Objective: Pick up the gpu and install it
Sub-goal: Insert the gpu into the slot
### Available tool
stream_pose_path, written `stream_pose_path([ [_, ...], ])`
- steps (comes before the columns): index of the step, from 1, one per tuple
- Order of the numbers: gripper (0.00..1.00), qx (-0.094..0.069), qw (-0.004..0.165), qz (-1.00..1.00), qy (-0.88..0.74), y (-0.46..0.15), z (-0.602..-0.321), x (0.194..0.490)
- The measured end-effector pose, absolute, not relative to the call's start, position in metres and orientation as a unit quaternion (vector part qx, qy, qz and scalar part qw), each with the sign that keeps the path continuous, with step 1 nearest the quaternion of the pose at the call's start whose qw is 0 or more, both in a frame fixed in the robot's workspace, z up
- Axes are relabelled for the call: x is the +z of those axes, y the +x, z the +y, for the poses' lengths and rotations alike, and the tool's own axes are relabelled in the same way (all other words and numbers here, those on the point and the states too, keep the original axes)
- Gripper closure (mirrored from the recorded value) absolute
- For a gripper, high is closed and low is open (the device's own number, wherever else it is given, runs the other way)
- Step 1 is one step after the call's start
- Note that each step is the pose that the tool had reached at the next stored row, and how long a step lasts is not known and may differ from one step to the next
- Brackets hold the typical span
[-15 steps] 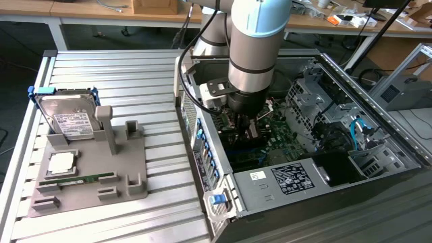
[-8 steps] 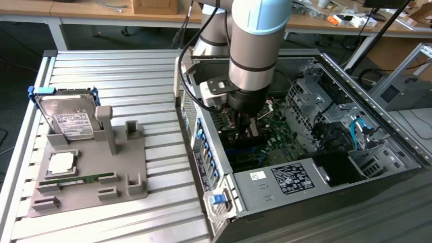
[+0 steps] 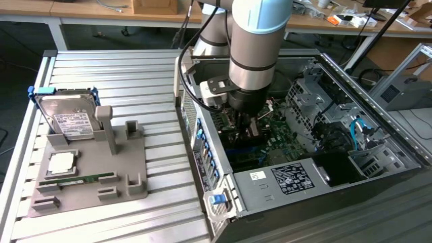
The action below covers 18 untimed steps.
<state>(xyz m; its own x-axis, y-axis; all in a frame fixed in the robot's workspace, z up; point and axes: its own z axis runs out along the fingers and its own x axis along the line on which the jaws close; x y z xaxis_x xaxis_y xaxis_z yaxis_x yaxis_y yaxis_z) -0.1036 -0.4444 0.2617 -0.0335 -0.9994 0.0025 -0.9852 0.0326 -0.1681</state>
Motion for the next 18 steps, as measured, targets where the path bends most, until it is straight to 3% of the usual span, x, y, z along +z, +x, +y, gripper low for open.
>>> stream_pose_path([
  [18,0.73,-0.061,0.058,0.716,-0.693,-0.104,-0.458,0.261],
])
